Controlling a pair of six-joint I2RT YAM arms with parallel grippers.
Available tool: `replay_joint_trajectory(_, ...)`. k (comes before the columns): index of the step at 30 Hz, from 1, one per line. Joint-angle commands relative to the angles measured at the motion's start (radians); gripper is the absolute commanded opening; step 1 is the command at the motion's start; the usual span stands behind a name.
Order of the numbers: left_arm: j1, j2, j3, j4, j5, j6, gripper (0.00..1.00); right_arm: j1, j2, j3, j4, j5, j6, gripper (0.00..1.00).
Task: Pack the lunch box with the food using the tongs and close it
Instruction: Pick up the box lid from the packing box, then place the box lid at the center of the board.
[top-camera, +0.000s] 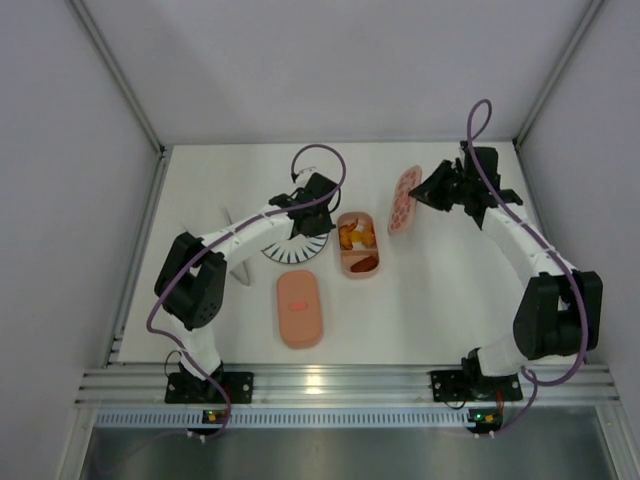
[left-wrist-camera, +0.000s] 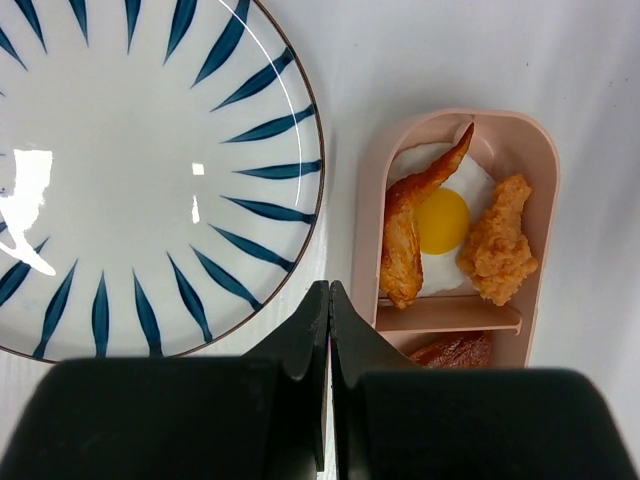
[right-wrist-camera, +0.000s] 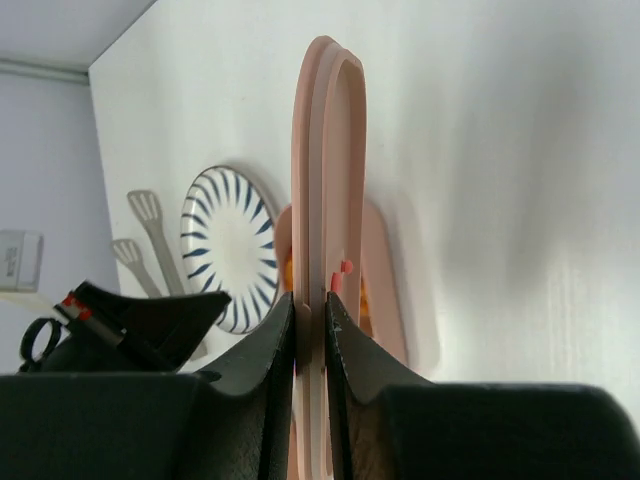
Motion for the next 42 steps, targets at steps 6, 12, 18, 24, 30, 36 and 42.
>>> replay_joint_trajectory(6,0.004,-0.062,-0.011,0.020,0.015,0.021,0.00,-0.110,0.025,-0.045,-0.038,0.035,-0.070,0.00)
replay_joint_trajectory(12,0.007,-0.091,-0.031,0.023,0.020,0.030,0.00,-0.119,0.114,-0.084,-0.005,0.038,-0.074,0.00)
replay_joint_trajectory(18,0.013,-0.109,-0.051,0.031,0.034,0.034,0.00,-0.125,0.153,-0.121,0.006,0.067,-0.072,0.01)
replay_joint_trajectory(24,0.014,-0.115,-0.069,0.051,0.046,0.033,0.00,-0.125,0.156,-0.144,-0.046,0.188,-0.093,0.17)
replay_joint_trajectory(30,0.014,-0.128,-0.086,0.062,0.060,0.039,0.00,-0.127,0.134,-0.191,-0.075,0.302,-0.097,0.44)
replay_joint_trajectory(36,0.017,-0.155,-0.059,0.008,0.080,0.088,0.00,-0.127,0.048,-0.181,-0.138,0.356,-0.100,0.56)
replay_joint_trajectory(42,0.017,-0.240,-0.059,-0.001,0.055,0.100,0.07,-0.104,-0.114,-0.118,-0.208,0.354,-0.107,0.58)
